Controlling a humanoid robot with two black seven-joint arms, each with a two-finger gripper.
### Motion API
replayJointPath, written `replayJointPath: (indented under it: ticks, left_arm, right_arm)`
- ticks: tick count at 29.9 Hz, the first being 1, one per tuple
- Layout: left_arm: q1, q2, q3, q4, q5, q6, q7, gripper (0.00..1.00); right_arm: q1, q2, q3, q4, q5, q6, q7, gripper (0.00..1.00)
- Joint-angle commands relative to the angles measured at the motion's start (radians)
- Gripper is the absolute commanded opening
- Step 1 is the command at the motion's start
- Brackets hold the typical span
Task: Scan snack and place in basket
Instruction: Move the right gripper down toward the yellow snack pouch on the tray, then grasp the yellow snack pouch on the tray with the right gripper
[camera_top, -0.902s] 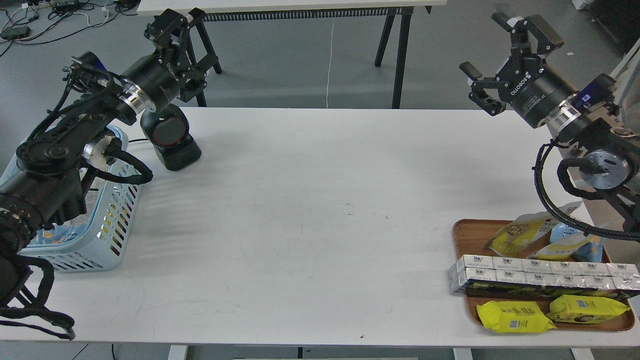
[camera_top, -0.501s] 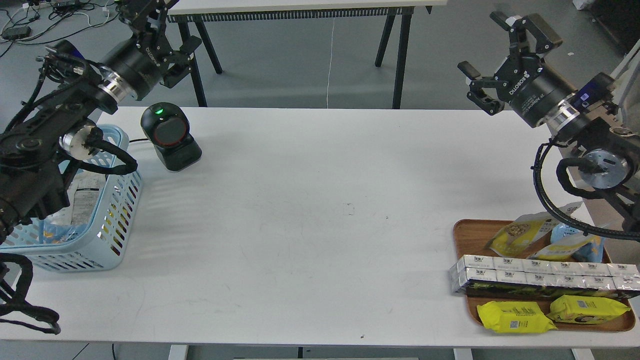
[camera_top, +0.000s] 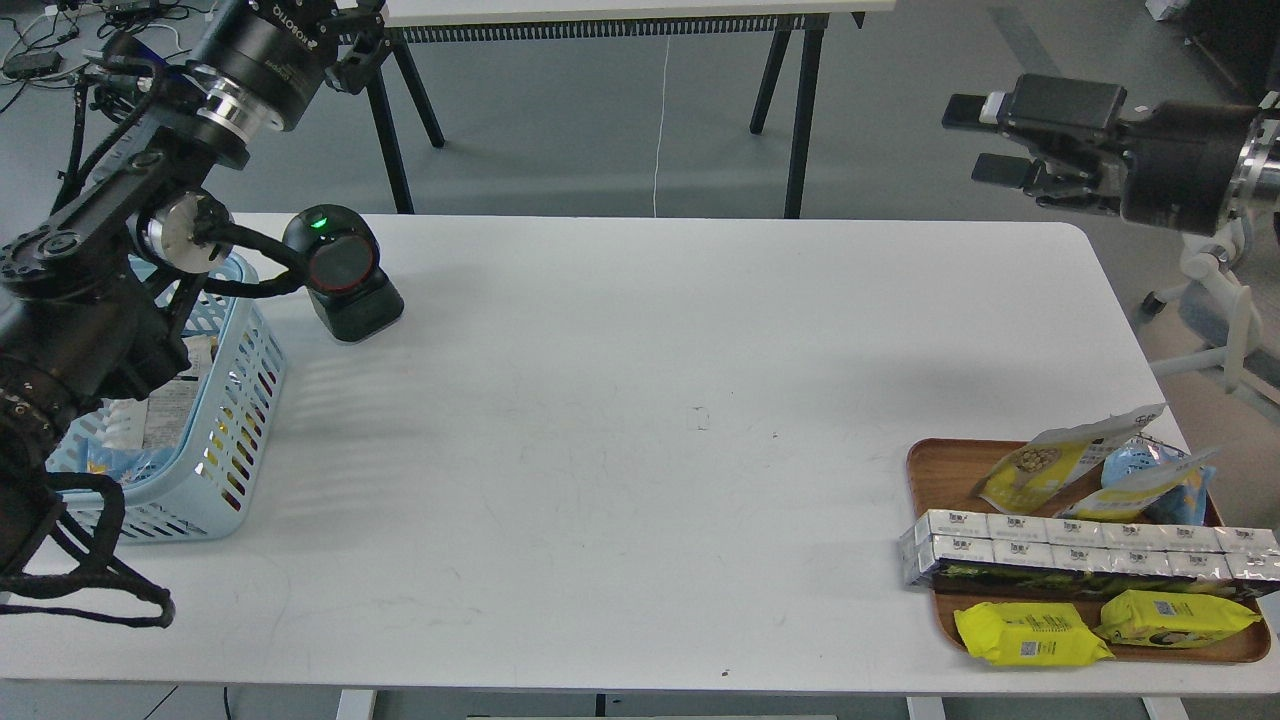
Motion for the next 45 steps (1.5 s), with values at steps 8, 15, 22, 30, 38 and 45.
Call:
replayJointPath:
  ticks: [8, 15, 22, 30, 38, 45]
  left_arm:
    - [0.002, 0.009, 0.006, -0.001, 0.002, 0.0, 0.0, 1.0]
    - [0.005, 0.0, 0.009, 0.001, 0.004, 0.0, 0.0, 1.0]
    - [0.01, 0.0, 0.009, 0.001, 0.007, 0.0, 0.0, 1.0]
    - [0.013, 0.004, 0.009, 0.005, 0.008, 0.0, 0.0, 1.0]
    - [0.016, 0.001, 0.009, 0.008, 0.01, 0.0, 0.0, 1.0]
    - [0.019, 0.007, 0.009, 0.01, 0.01, 0.0, 0.0, 1.0]
  right_arm:
    - [0.044, -0.199, -0.015, 0.321, -0.836, 0.0, 0.0, 1.0]
    - [0.018, -0.266, -0.017, 0.405, -1.109, 0.0, 0.0, 1.0]
    - [-0.03, -0.259, -0.017, 0.405, -1.204, 0.0, 0.0, 1.0]
    - [-0.087, -0.23, -0.017, 0.387, -1.204, 0.0, 0.0, 0.99]
    - [-0.104, -0.17, -0.018, 0.341, -1.204, 0.0, 0.0, 0.99]
    - [-0.159, -0.09, -0.018, 0.248, -1.204, 0.0, 0.0, 0.99]
